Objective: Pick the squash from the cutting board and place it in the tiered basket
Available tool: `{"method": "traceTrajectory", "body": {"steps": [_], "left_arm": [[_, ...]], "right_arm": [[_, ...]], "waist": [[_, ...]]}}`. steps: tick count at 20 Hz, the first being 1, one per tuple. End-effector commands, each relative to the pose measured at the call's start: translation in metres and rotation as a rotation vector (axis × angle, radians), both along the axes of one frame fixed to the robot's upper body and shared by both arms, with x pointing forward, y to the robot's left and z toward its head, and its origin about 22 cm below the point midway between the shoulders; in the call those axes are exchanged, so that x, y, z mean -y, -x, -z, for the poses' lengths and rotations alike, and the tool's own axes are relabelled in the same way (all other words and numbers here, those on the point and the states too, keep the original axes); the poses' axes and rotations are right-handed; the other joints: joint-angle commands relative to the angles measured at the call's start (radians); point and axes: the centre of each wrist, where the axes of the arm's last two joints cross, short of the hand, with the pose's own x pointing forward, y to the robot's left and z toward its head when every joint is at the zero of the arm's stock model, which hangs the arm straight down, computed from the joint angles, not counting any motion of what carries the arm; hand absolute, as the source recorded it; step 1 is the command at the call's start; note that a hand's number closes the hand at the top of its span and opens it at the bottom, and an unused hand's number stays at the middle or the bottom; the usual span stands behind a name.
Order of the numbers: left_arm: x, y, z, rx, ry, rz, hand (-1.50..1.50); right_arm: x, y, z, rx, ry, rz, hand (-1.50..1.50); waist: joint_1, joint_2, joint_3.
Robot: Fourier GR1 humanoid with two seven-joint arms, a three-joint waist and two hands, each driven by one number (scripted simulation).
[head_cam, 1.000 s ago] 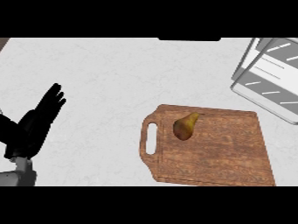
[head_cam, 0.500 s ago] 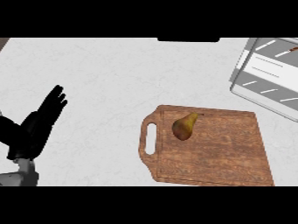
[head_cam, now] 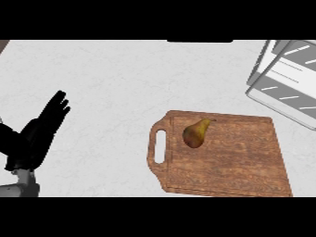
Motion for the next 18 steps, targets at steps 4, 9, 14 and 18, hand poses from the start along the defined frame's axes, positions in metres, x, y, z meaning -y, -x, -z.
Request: {"method": "traceTrajectory", "body": {"steps": [4,9,14,18], "left_arm": [[0.006,0.002,-0.009,0.004,0.01,0.002,0.0],[-0.011,0.003,0.003,-0.004,0.002,-0.013,0.0],[-0.012,-0.004,-0.017,0.004,-0.006,-0.01,0.0],[-0.004,-0.02,-0.001,0.014,0.006,-0.007,0.0]], "right_arm": [[0.051,0.031,-0.007,0.16,-0.233,0.096,-1.5],[0.107,0.077,-0.029,0.219,-0.248,0.211,-1.5],[0.147,0.122,-0.031,0.211,-0.254,0.28,-1.5],[0.176,0.165,-0.05,0.257,-0.238,0.282,-1.5]], "waist": [[-0.005,-0.001,0.0],[-0.004,0.004,-0.001],[-0.003,0.004,0.0],[-0.006,0.012,0.001]]}}
